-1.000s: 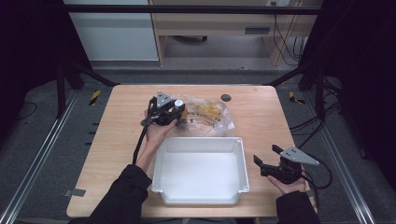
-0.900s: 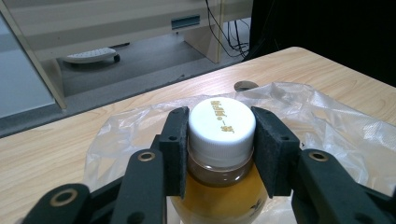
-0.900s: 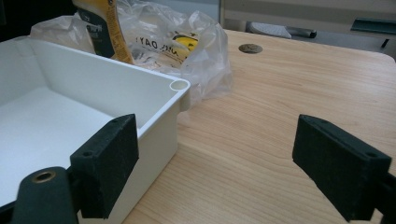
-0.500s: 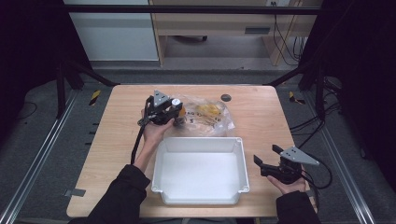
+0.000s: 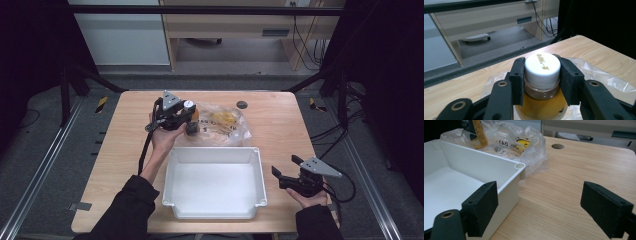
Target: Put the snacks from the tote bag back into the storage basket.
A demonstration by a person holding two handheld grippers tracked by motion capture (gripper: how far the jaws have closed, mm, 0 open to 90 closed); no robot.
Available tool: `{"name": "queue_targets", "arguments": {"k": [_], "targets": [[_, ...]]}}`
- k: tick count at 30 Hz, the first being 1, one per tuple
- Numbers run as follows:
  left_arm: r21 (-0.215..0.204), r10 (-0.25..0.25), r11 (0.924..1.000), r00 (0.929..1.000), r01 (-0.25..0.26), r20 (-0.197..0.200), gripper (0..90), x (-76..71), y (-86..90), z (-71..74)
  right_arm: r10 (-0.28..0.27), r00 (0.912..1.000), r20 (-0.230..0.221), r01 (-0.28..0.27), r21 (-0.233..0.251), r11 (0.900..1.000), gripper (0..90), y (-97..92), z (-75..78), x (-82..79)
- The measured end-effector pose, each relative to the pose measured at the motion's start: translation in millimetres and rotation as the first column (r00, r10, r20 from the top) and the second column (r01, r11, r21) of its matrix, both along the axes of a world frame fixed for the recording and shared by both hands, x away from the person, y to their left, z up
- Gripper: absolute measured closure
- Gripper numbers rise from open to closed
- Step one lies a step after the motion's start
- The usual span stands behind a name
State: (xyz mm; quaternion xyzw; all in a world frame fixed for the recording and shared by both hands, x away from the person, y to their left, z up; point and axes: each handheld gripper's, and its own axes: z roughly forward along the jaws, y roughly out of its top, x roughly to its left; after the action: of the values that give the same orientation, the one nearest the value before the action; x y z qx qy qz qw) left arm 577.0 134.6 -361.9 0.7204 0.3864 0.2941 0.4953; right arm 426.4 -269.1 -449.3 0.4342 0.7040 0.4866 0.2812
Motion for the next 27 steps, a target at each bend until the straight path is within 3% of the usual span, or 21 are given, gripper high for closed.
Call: {"name": "queue_targets", "arguments": {"k": [27], "targets": [[-0.036, 0.004, 0.9994, 0.9968, -0.001, 0.079, 58.7, -17.6, 8.9, 45.9, -0.001, 1.0, 0.0, 0.001, 0.006, 1.0, 14.6, -0.2, 0.5, -0.6]]}}
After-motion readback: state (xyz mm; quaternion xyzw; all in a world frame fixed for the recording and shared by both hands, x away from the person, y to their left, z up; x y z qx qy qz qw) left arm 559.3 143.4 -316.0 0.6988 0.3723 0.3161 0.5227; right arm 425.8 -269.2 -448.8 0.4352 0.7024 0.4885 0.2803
